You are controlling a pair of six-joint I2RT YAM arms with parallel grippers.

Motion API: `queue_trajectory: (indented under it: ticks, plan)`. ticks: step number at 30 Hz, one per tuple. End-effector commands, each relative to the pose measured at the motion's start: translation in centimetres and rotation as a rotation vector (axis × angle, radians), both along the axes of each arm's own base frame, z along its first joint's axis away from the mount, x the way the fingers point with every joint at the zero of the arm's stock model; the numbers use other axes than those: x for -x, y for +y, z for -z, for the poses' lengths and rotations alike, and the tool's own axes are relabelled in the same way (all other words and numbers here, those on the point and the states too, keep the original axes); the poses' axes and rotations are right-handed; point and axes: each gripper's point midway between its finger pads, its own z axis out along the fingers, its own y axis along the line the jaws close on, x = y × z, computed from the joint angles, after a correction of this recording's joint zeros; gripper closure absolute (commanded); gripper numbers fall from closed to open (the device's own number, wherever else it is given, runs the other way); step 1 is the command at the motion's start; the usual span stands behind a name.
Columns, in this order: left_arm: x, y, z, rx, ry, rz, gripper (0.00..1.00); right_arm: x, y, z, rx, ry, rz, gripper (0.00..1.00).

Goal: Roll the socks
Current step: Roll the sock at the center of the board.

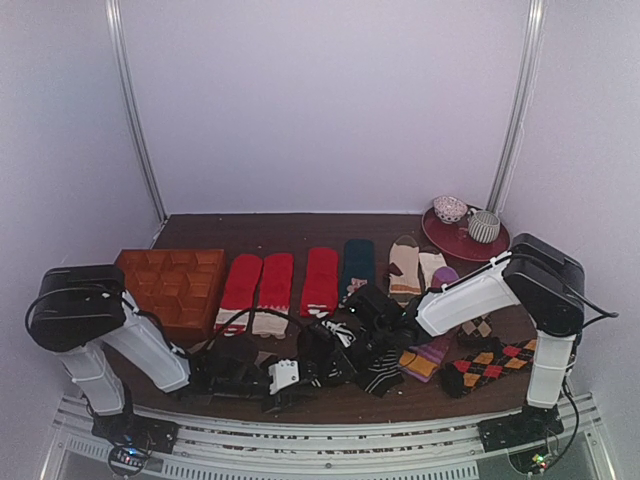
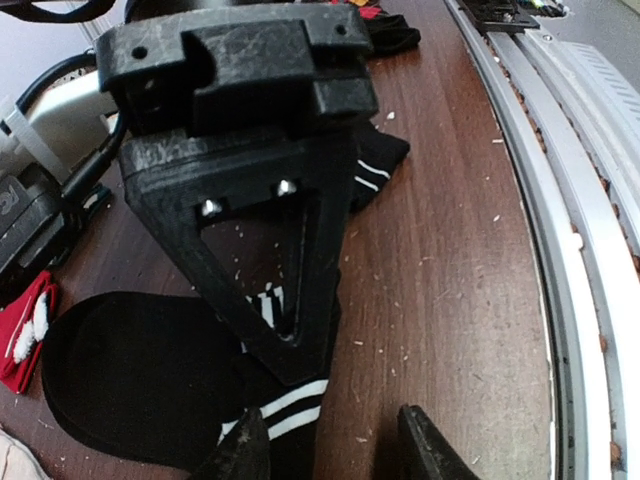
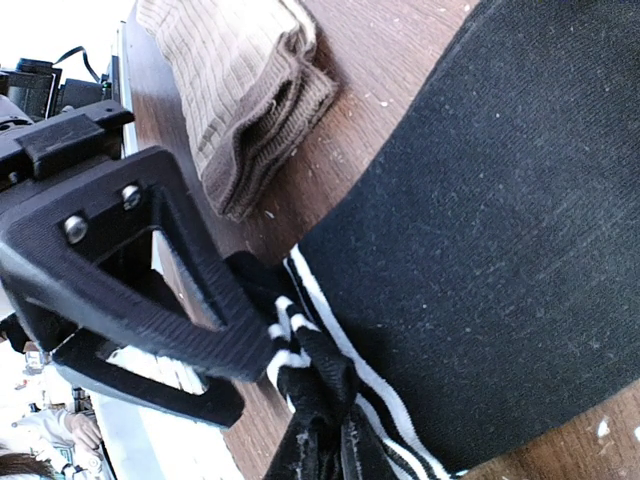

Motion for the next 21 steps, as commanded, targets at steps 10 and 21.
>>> queue_trajectory:
  ticks: [10,21]
  plan:
    - [-1.4,-0.4,2.2,-0.076,0.002,-0.070,0.60,3.0,-6.1,6.2,0.283,0.138,0.037,0.92]
    - [-1.4,0.1,4.0,-0.142,0.070,-0.109,0.75,3.1,-5.9,5.7,0.277,0.141,0.027,0.91]
